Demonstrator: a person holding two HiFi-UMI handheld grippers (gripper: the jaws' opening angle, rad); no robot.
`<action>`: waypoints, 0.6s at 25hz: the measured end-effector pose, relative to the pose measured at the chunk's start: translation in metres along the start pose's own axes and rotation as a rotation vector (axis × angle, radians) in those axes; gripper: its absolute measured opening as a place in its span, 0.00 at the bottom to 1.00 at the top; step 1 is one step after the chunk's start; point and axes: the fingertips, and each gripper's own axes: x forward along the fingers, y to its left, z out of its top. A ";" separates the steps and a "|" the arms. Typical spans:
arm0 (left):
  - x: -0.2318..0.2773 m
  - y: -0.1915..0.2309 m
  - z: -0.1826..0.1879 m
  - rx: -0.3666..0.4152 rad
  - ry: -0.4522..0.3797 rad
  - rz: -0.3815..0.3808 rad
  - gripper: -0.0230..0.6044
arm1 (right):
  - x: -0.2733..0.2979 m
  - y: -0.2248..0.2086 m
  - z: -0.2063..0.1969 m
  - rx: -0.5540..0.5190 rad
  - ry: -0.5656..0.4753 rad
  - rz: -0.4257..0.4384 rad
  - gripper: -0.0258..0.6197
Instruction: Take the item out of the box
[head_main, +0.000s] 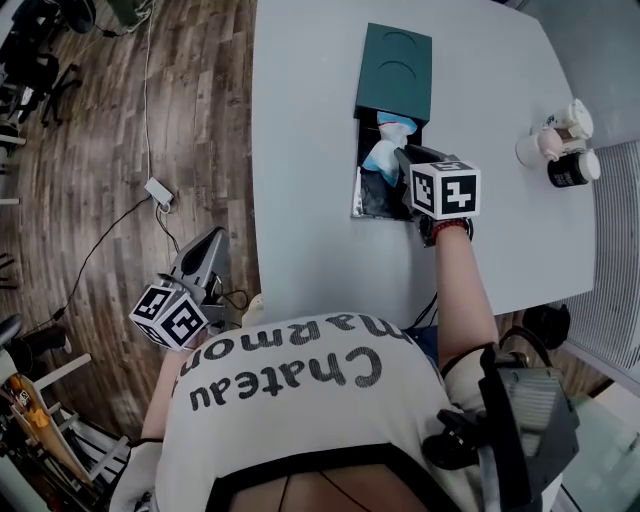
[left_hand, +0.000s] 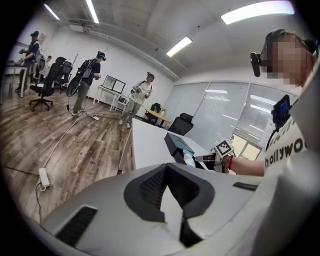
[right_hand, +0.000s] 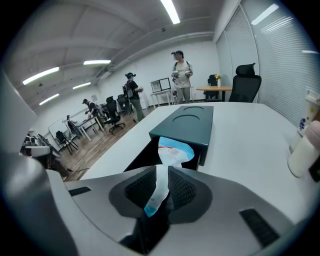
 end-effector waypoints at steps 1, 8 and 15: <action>-0.001 0.002 -0.001 -0.008 -0.001 0.005 0.02 | 0.002 0.000 0.000 0.001 0.002 -0.005 0.14; -0.004 0.006 -0.004 -0.032 -0.013 0.014 0.02 | 0.015 -0.002 -0.013 -0.004 0.065 -0.033 0.15; -0.008 0.012 -0.011 -0.048 -0.014 0.027 0.02 | 0.018 -0.001 -0.012 -0.037 0.062 -0.046 0.15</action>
